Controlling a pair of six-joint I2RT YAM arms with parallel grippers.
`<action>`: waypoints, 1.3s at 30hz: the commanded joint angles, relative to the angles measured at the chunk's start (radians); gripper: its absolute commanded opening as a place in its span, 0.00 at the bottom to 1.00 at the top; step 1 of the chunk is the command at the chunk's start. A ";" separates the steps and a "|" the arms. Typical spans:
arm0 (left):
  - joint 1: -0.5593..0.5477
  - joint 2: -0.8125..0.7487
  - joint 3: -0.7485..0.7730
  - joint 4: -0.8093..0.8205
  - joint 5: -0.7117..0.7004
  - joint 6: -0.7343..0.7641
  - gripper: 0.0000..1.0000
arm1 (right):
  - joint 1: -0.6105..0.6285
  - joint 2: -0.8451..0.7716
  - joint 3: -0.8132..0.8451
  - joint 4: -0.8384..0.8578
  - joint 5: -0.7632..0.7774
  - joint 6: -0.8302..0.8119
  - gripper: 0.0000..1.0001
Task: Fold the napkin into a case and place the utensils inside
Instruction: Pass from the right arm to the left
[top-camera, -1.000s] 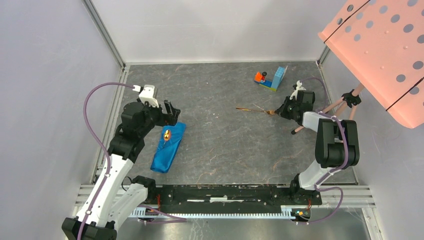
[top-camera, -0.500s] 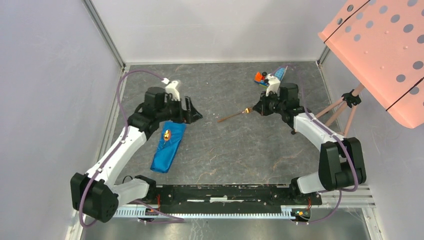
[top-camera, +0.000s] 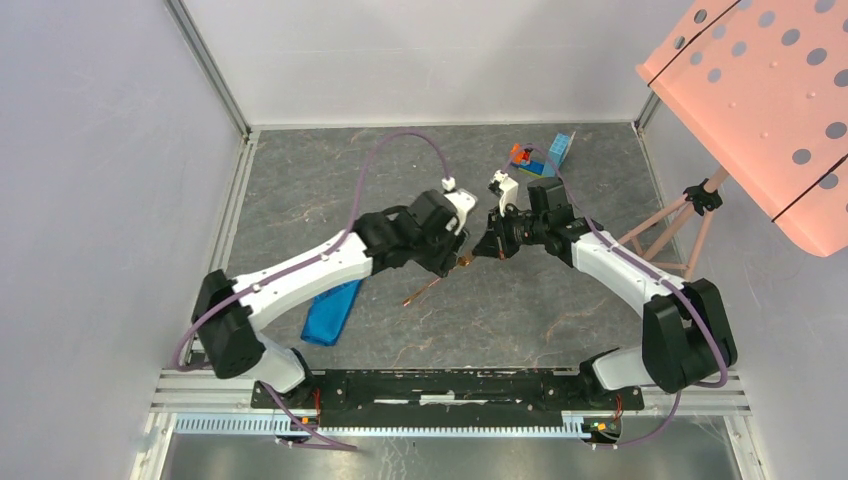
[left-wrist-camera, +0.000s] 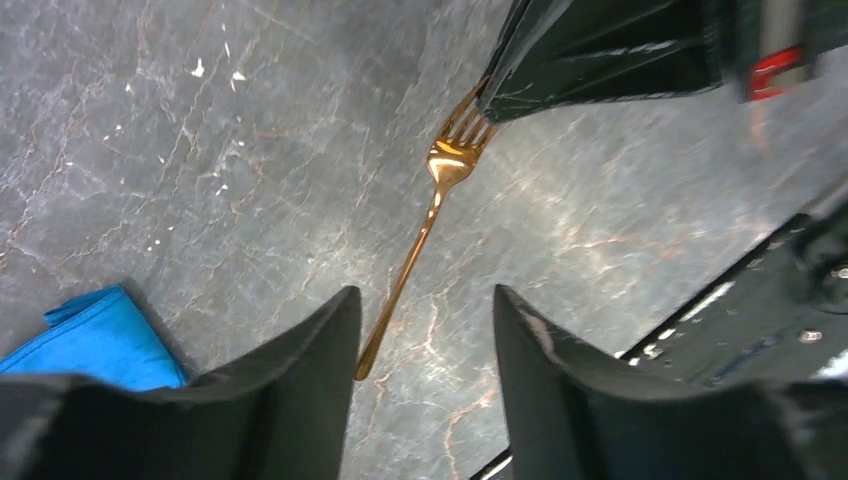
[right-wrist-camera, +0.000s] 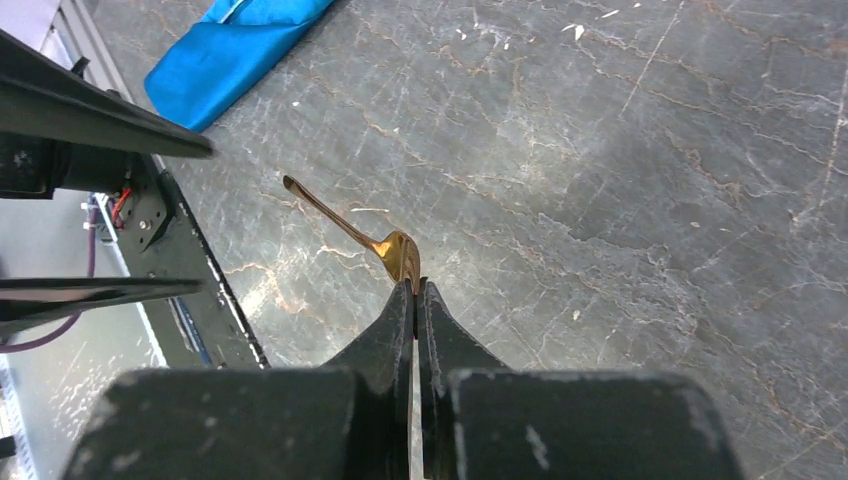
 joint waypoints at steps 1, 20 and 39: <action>-0.037 0.066 0.055 -0.076 -0.139 0.041 0.56 | 0.007 -0.036 0.035 0.026 -0.072 0.037 0.00; -0.076 0.169 0.052 0.021 -0.172 0.052 0.37 | 0.008 -0.060 -0.012 0.116 -0.120 0.124 0.00; -0.108 0.202 0.072 0.039 -0.215 0.087 0.28 | 0.017 -0.071 -0.029 0.128 -0.123 0.138 0.00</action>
